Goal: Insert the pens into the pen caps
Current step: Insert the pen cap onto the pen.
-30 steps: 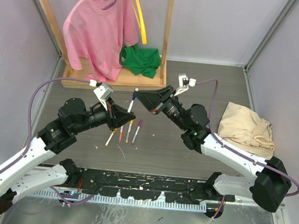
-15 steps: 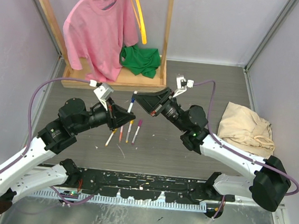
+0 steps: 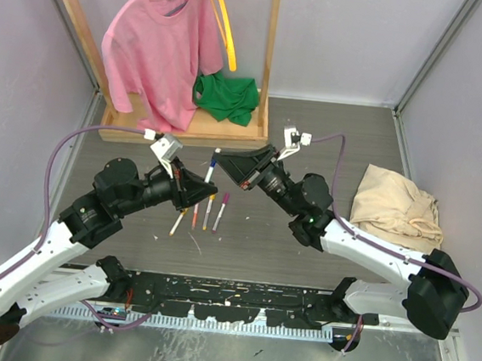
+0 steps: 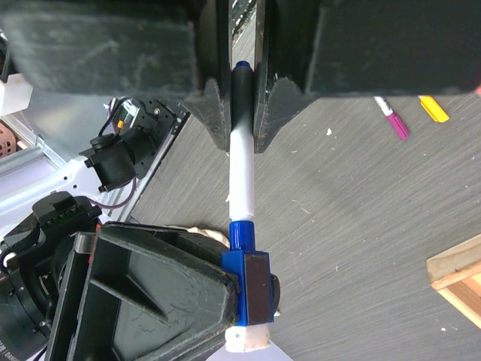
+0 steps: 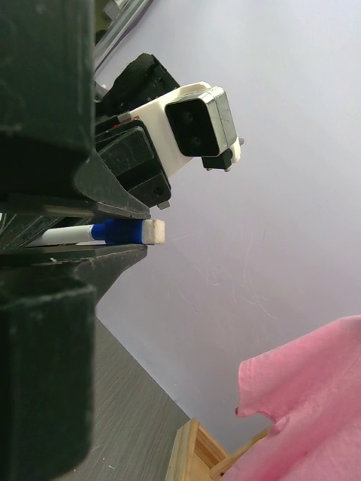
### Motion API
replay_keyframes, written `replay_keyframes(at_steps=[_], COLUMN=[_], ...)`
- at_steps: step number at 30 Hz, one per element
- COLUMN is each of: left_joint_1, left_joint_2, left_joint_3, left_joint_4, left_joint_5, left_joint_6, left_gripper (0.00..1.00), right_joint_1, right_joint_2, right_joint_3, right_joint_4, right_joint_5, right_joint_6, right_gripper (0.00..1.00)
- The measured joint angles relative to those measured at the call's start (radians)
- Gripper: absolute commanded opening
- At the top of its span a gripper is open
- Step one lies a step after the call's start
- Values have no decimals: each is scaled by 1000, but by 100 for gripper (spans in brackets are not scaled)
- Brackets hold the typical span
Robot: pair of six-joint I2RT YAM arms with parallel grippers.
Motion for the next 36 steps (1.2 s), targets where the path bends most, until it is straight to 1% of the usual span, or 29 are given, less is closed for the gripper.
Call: replay_keyframes(at_steps=[6,12,17,25,28,31,34,36], left_joint_1=[-3,-18,-22,-24,-25,-26,-26,-26], left_joint_2=[10,24,25,24,24,24,24,24], left_joint_3=[54,109,125,128,128,128,128,128], left_joint_4=[-63,-115,-164,-233,-263,-280,-274,-262], left_joint_5=[-1,35,58,72,77,76,77,82], left_joint_6=[-11,-13,-16,-35,-35,-34,-30,-24], left_gripper=[0,0,0,0,0,0,0,0], right_joint_1=[48,116,179,282,305,315,317,313], right_joint_2=[-21,-73,-81,-14,-6,-19,-58,-86], right_joint_3=[-8,-47,-102,-170,-196,-196,-171,-154], right_joint_4=[-11,-5,57,202,231,210,127,72], right_joint_5=[89,198,304,492,534,555,557,549], right_joint_6=[-16,-50,-54,-37,-24,-27,-50,-63], right_gripper=[0,0,0,0,0,0,1,7])
